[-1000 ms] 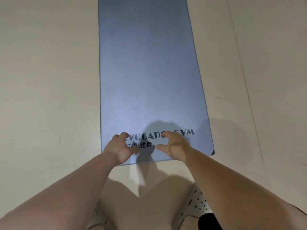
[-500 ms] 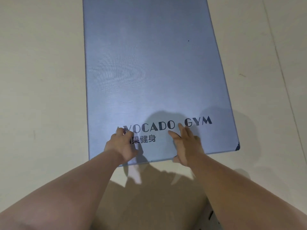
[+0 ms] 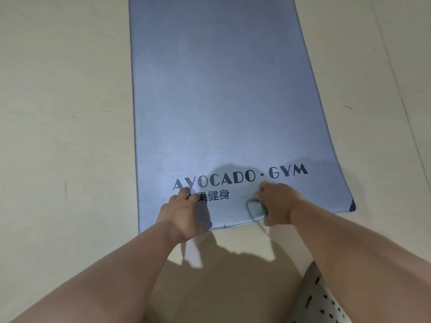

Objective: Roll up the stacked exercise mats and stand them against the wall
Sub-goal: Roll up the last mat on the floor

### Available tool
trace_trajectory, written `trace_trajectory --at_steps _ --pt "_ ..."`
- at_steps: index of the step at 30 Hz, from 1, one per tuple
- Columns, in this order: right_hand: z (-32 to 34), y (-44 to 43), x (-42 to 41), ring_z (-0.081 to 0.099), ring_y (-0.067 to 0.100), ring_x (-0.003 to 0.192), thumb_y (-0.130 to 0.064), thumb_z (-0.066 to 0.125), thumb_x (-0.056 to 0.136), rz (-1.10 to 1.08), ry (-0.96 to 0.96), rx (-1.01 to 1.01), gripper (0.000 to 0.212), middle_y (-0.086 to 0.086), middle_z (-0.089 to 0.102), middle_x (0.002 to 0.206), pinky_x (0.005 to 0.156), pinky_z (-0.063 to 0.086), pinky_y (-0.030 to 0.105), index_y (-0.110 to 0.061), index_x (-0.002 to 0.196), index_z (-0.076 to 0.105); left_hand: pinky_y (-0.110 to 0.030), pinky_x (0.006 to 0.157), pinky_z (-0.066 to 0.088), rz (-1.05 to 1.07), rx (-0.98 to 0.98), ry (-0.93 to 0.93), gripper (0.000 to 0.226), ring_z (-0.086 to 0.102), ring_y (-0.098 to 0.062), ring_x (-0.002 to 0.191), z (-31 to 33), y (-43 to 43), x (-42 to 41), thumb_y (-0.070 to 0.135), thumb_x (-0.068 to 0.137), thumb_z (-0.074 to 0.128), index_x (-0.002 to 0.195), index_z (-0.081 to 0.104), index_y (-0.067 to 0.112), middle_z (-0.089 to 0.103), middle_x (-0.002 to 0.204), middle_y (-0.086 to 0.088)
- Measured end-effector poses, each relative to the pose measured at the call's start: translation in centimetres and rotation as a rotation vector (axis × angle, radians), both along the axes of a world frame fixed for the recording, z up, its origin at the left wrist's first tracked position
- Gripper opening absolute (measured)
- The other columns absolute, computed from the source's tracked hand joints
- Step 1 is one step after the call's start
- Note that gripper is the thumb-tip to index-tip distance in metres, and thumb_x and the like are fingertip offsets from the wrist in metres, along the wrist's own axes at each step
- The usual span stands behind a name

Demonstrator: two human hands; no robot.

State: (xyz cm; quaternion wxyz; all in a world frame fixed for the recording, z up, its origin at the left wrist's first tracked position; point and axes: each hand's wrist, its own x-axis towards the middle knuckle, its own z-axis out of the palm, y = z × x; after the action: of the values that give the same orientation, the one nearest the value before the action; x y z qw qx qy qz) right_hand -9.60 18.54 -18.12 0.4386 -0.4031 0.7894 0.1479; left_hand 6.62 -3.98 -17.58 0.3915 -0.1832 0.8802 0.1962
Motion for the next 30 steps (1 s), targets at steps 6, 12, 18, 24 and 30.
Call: trace_trajectory --at_steps 6,12,18,24,30 --pt "1.7 -2.5 -0.3 0.056 0.025 0.094 -0.026 0.063 0.092 -0.160 -0.010 -0.193 0.009 0.001 0.057 0.092 0.075 0.041 0.030 -0.019 0.096 0.067 -0.040 0.101 0.043 -0.064 -0.044 0.072 0.080 0.044 -0.027 0.127 0.5 1.1 0.1 0.076 0.074 0.062 0.135 0.045 0.027 0.039 0.141 0.003" --pt "3.6 -5.5 -1.9 0.063 0.029 0.084 -0.019 0.064 0.088 -0.261 -0.024 -0.330 0.013 0.008 0.069 0.084 0.068 0.049 0.036 -0.009 0.081 0.070 -0.035 0.084 0.050 0.045 0.059 0.158 0.042 0.061 -0.025 0.103 1.7 0.3 -0.4 0.049 0.088 0.037 0.112 0.064 0.027 0.067 0.108 0.002" --pt "4.3 -5.0 -2.1 0.060 0.026 0.098 -0.011 0.045 0.100 -0.318 0.112 -0.262 0.031 0.000 0.065 0.109 0.073 0.041 0.034 -0.026 0.116 0.066 -0.039 0.080 0.049 0.198 -0.005 0.334 0.023 0.061 -0.031 0.097 1.3 -1.0 -3.0 0.028 0.107 0.044 0.105 0.065 0.018 0.069 0.103 -0.006" --pt "4.8 -4.3 0.6 0.049 0.025 0.081 -0.036 0.024 0.114 -0.293 0.433 -0.253 0.023 0.002 0.054 0.090 0.071 0.034 0.038 -0.020 0.105 0.038 -0.033 0.078 0.044 0.097 0.065 0.213 0.024 0.058 -0.026 0.091 2.6 -4.1 -7.0 0.025 0.105 0.049 0.091 0.065 0.014 0.069 0.104 -0.008" --pt "5.3 -5.3 -0.8 0.056 0.026 0.095 -0.042 0.038 0.110 -0.289 0.176 -0.268 0.029 0.003 0.068 0.112 0.077 0.042 0.037 -0.028 0.114 0.063 -0.036 0.087 0.049 0.093 0.179 0.053 0.018 0.065 -0.024 0.093 4.7 -7.0 -7.1 0.023 0.097 0.063 0.087 0.076 0.015 0.073 0.095 -0.002"
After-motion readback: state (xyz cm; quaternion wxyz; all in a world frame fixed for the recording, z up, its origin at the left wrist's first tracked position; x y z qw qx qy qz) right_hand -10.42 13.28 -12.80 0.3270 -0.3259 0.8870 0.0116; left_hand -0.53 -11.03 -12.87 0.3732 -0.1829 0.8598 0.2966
